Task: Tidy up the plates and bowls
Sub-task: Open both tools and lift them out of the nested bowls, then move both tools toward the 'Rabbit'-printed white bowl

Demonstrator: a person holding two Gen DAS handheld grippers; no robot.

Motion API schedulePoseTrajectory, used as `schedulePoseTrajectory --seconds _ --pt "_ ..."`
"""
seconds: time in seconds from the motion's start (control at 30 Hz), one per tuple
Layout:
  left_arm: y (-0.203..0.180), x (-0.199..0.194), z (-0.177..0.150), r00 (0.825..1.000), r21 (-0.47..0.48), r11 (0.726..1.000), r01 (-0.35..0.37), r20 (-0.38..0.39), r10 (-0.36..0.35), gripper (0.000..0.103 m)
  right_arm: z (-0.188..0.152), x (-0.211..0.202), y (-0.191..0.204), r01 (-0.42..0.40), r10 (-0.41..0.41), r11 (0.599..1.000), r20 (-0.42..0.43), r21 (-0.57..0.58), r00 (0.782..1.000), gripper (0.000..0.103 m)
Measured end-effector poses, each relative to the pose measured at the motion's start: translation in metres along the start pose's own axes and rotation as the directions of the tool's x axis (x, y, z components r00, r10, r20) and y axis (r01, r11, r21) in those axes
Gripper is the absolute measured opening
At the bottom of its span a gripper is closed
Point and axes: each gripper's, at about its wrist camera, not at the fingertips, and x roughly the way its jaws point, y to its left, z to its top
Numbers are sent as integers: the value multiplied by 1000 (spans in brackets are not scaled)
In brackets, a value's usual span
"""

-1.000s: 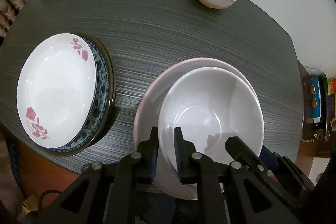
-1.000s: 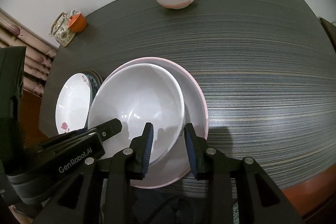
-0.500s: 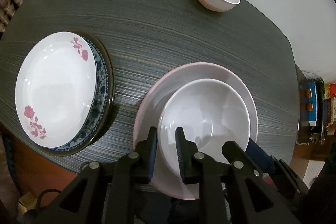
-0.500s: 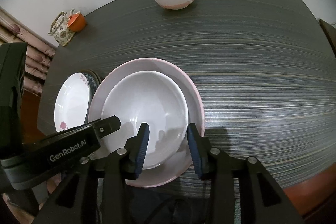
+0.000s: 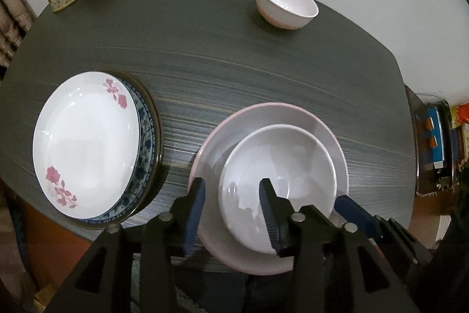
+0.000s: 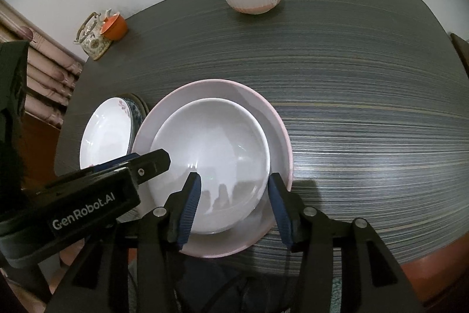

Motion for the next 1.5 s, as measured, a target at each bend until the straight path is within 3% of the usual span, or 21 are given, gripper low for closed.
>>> schedulePoseTrajectory --seconds 0.23,0.47,0.73,1.13,1.5 --pt "-3 -15 -1 998 30 999 26 48 -27 45 1 -14 3 6 -6 1000 43 -15 999 63" --pt "-4 -25 1 996 48 999 19 90 -23 47 3 -25 4 23 -20 999 84 -32 996 63" --pt "2 -29 14 987 28 998 -47 154 42 47 11 -29 -8 72 -70 997 122 -17 990 63" --pt "12 -7 58 981 0 994 -110 158 108 47 36 -27 -32 113 -109 994 167 -11 980 63" --pt "19 26 128 982 14 992 -122 147 119 47 88 -8 -64 120 -118 993 163 -5 980 63"
